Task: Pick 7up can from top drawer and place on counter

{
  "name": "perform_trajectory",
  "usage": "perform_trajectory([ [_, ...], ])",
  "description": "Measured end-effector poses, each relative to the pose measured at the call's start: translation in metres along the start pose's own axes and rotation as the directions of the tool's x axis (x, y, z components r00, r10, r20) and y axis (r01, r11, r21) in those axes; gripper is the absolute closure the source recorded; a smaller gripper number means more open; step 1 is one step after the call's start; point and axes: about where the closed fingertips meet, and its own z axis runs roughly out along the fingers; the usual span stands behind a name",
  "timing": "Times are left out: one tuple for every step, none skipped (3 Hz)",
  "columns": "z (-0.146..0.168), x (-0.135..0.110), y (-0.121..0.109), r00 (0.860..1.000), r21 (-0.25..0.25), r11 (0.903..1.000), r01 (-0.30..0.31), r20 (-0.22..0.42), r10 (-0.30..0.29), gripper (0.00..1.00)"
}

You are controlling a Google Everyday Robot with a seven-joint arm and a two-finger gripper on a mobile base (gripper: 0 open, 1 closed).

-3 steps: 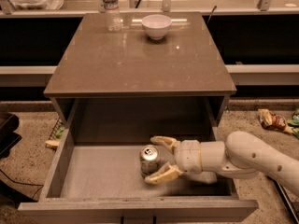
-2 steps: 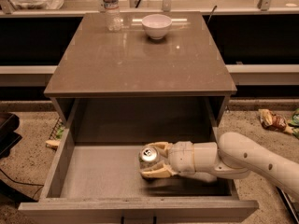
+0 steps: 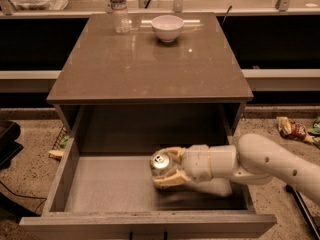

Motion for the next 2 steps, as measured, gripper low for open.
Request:
perform_trajectory([
  [-0.033, -0.054, -0.026, 1.0, -0.009, 0.9999, -0.01, 0.004, 0.01, 1.0],
  [-0.057, -0.121, -0.065, 0.997, -0.04, 0.9969, -0.068, 0.041, 0.07, 1.0],
])
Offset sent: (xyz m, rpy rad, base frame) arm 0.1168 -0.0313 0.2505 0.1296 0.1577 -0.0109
